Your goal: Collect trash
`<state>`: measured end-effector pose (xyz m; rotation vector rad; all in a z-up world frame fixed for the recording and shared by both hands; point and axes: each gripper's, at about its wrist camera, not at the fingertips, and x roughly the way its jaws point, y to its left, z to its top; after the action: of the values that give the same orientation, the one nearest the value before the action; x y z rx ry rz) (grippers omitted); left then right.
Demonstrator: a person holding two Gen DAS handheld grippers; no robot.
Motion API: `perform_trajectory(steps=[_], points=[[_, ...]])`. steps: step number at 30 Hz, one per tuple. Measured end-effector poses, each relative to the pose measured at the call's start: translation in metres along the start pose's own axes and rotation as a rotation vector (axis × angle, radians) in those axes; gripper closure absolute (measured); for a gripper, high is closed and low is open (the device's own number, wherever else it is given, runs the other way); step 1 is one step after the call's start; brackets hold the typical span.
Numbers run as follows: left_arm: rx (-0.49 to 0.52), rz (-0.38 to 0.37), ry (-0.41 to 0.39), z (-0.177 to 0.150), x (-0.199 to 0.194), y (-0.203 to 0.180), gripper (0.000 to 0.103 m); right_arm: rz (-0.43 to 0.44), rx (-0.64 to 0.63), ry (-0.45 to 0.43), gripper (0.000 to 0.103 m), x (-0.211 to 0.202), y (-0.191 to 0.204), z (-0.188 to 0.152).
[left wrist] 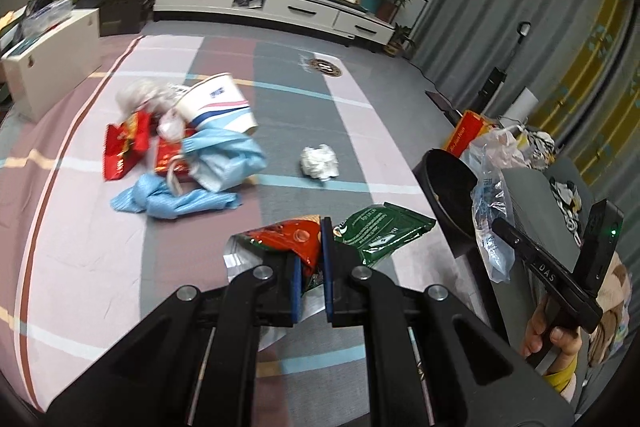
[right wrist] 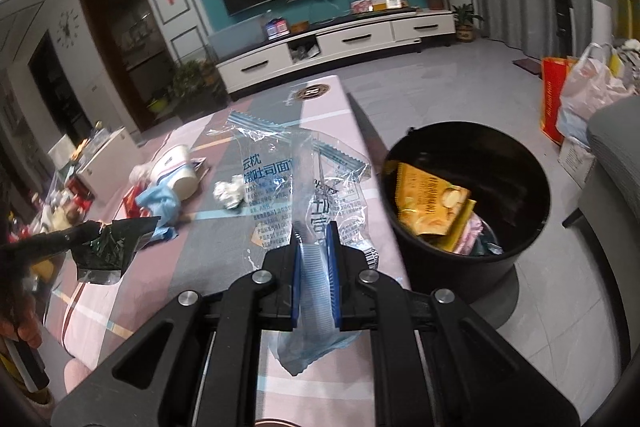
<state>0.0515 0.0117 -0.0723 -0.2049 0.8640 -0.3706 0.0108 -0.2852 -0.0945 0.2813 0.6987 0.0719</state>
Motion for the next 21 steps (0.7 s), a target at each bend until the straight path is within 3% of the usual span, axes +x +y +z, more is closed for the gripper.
perform_trajectory(steps=[21], points=[[0.211,-0.125,0.052,0.031,0.066,-0.112,0.093,-0.115,0.128,-0.052,0.091,-0.011,-0.084,0.004]])
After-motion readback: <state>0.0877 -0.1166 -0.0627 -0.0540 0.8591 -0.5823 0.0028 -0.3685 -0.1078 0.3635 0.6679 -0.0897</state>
